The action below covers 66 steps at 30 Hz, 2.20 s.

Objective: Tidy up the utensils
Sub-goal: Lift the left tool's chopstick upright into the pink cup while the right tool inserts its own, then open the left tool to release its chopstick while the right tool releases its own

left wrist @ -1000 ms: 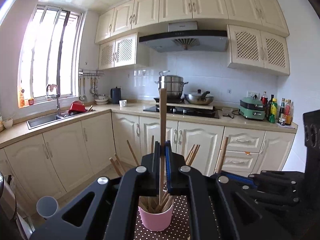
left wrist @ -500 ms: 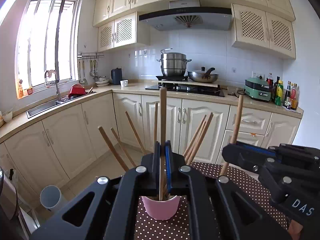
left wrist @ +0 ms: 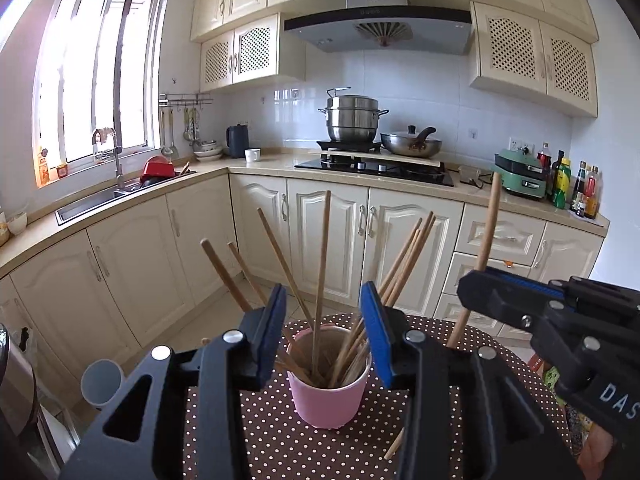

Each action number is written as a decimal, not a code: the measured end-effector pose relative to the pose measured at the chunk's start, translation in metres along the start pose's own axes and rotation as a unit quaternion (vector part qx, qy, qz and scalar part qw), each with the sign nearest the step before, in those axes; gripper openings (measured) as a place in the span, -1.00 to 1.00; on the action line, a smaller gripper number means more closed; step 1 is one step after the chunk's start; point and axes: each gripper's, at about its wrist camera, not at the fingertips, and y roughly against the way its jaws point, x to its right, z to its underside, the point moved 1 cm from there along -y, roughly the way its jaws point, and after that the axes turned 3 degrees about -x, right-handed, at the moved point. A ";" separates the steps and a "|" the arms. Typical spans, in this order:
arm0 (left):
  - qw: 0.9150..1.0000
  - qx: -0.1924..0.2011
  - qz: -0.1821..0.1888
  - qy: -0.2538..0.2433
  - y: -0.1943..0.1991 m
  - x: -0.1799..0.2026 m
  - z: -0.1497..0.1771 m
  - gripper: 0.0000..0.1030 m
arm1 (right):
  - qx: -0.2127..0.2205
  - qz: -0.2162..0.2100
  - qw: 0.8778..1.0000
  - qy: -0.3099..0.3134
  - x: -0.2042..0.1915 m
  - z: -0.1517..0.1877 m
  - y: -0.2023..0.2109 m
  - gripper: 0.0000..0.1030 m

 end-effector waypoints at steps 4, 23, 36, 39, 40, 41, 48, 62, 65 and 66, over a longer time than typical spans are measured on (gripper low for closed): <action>1.000 0.005 -0.003 0.003 0.009 -0.005 0.000 -0.24 | 0.009 0.002 1.000 0.004 -0.003 -0.003 0.006 -0.88; 0.996 0.044 -0.060 0.053 0.053 -0.064 -0.001 0.09 | 0.097 0.043 0.994 0.016 -0.023 -0.035 0.006 -0.88; 0.994 0.031 -0.073 0.069 0.042 -0.086 0.007 0.13 | 0.089 0.067 0.993 0.029 -0.023 -0.028 -0.023 -0.88; 0.995 0.028 -0.071 0.069 0.038 -0.086 0.009 0.15 | 0.075 0.067 0.995 0.025 -0.020 -0.022 -0.029 -0.88; 0.995 0.027 -0.071 0.068 0.038 -0.086 0.009 0.16 | 0.071 0.065 0.995 0.023 -0.019 -0.021 -0.031 -0.88; 0.995 0.026 -0.071 0.067 0.037 -0.085 0.009 0.16 | 0.066 0.065 0.996 0.021 -0.018 -0.020 -0.033 -0.88; 0.995 0.020 -0.070 0.062 0.034 -0.083 0.013 0.19 | 0.032 0.059 0.998 0.015 -0.015 -0.005 -0.050 -0.88; 0.995 0.013 -0.072 0.063 0.033 -0.083 0.016 0.23 | -0.010 0.054 0.998 -0.006 -0.008 0.024 -0.071 -0.87; 0.995 0.015 -0.071 0.065 0.037 -0.085 0.020 0.24 | -0.006 0.052 0.999 -0.010 -0.009 0.025 -0.063 -0.87; 0.995 0.015 -0.072 0.065 0.039 -0.085 0.020 0.25 | -0.004 0.052 0.999 -0.010 -0.009 0.026 -0.060 -0.86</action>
